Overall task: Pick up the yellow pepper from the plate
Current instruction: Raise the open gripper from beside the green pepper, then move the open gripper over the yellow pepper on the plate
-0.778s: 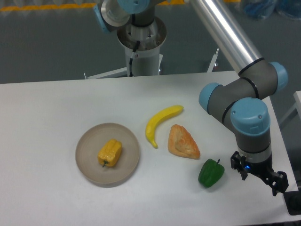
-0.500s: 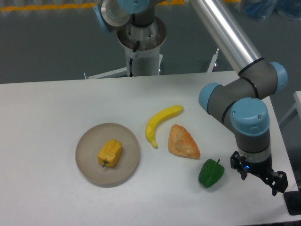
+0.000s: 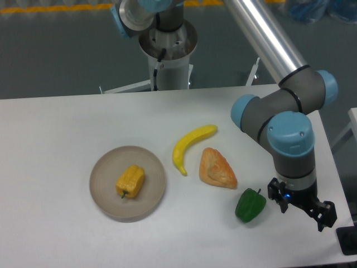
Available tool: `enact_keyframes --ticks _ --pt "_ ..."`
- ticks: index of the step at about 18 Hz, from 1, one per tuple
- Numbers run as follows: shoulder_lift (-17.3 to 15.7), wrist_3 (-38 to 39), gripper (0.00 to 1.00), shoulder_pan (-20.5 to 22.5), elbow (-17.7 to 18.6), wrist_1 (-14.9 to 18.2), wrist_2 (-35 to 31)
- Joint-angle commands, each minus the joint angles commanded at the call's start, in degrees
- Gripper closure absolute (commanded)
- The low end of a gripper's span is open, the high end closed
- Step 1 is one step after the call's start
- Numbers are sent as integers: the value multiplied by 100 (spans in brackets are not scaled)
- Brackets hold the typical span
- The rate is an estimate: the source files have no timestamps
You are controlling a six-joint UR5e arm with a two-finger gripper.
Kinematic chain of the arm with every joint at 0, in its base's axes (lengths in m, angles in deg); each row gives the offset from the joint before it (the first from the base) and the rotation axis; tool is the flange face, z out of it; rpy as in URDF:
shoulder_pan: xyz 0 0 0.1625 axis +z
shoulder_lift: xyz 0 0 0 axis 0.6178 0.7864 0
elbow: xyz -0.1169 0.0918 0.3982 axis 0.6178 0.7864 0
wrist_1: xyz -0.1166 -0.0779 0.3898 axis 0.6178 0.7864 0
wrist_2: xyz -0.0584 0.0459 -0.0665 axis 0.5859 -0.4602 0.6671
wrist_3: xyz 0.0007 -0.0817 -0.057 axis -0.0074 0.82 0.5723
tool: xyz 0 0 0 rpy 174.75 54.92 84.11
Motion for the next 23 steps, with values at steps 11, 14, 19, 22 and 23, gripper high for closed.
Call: enact_keyframes --ticks 11,14,19,22,23 --pt "-1995 2654 0 -264 2021 633 1783" --pt "-2137 3137 0 -781 2661 615 1890" --pt "-2172 3823 0 -1362 3278 125 1863" --pt "-2067 3798 0 -1608 3717 -280 1811" --pt "-2014 3780 0 -1627 3806 -403 1802"
